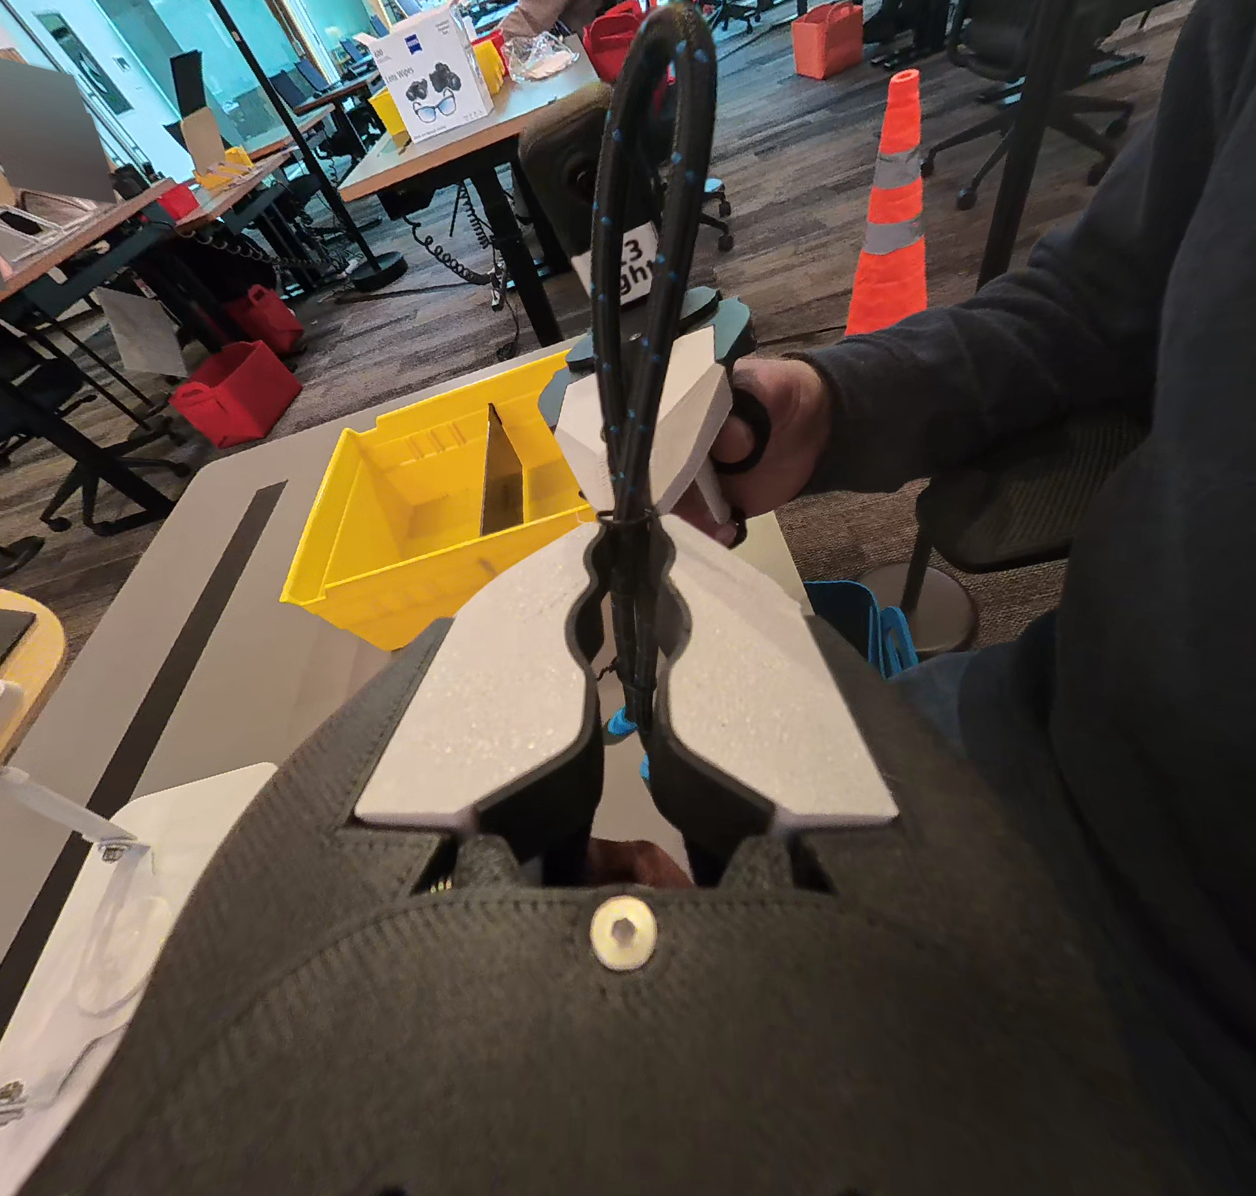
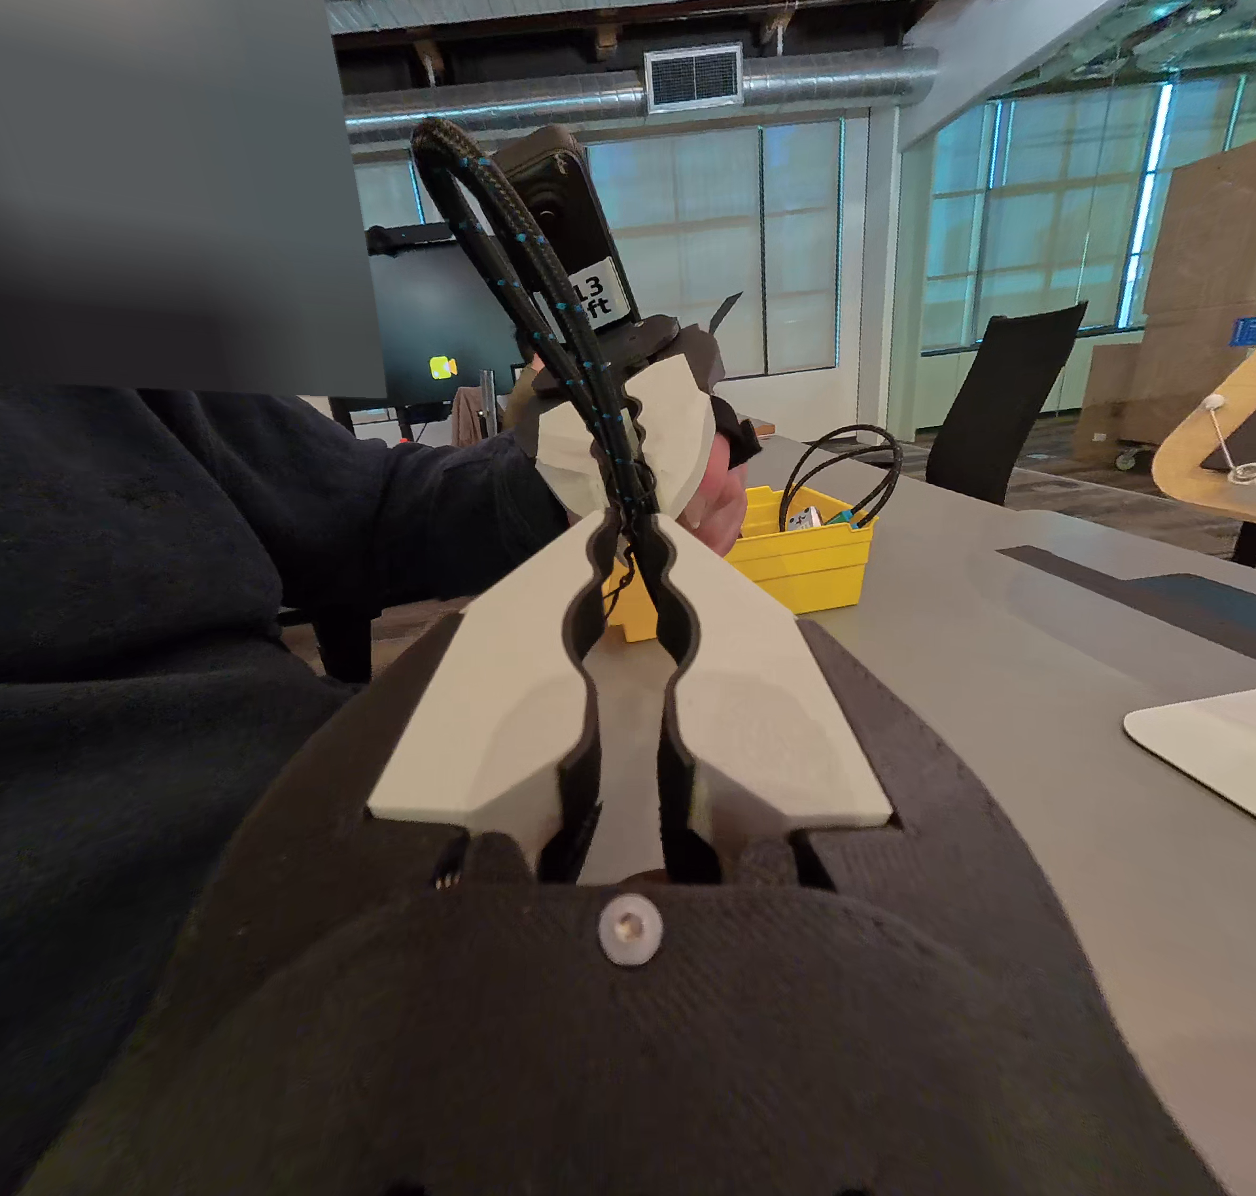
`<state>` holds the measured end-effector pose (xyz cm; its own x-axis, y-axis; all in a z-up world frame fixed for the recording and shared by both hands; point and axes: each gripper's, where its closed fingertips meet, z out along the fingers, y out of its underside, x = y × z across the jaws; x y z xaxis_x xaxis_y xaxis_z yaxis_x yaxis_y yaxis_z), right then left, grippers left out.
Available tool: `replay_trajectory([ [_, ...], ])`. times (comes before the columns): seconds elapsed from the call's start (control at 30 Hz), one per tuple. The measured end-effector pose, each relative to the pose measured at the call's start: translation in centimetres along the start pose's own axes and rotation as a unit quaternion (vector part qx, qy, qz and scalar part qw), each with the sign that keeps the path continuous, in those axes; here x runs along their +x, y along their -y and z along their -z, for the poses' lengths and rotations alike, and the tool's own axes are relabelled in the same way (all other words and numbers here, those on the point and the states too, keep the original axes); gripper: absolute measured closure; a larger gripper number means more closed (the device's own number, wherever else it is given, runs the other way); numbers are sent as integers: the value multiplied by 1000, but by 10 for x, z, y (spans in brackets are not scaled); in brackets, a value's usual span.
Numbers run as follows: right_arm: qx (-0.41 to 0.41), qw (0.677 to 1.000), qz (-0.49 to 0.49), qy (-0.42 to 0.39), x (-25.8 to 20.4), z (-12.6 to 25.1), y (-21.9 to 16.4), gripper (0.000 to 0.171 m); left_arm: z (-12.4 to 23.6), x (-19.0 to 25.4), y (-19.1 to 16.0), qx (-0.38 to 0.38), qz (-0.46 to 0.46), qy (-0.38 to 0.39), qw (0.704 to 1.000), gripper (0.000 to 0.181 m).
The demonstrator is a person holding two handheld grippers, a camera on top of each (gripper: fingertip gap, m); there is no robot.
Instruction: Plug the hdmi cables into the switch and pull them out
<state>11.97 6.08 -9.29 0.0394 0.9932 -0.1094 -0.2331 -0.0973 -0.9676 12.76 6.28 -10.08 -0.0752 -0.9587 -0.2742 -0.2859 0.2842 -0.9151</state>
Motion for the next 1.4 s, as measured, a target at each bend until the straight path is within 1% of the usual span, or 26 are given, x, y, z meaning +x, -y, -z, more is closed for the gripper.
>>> replay_trajectory([
  [0.13, 5, 1000, -12, 9, -2, 0, -1, 171, 0, 0, 1, 0, 0, 0, 1000, 172],
  [0.37, 30, 999, 7, -17, 1, 1, 8, 171, 0, -1, -1, -1, 25, -4, 1000, 172],
  [0.5, 41, 999, 30, -12, -4, 1, 22, 171, 1, 1, 10, 6, 32, -19, 999, 172],
  [0.57, 42, 998, 44, -17, -4, 0, 28, 171, 0, -1, 14, 4, 26, -13, 1000, 172],
  [0.63, 38, 998, 50, -23, -1, -1, 28, 171, 2, -4, 16, 15, 38, -8, 999, 172],
  [0.7, 45, 998, 41, -23, 2, 2, 28, 171, 4, -10, 18, 30, 44, 13, 999, 172],
  [0.8, 73, 997, 11, -12, 3, 3, 31, 171, 7, -10, 25, 52, 49, 18, 997, 171],
  [0.9, 59, 998, 19, -13, 3, 0, 25, 171, 8, -12, 28, 56, 45, 32, 997, 170],
  [1.1, 58, 998, 26, -11, 1, -1, 30, 171, 11, -14, 33, 57, 40, 45, 997, 168],
  [1.17, 70, 997, 20, -6, 0, 0, 36, 171, 8, -14, 31, 54, 43, 42, 997, 171],
  [1.4, 80, 997, 14, -8, 2, 1, 42, 171, 1, -10, 27, 71, 59, 30, 995, 172],
])
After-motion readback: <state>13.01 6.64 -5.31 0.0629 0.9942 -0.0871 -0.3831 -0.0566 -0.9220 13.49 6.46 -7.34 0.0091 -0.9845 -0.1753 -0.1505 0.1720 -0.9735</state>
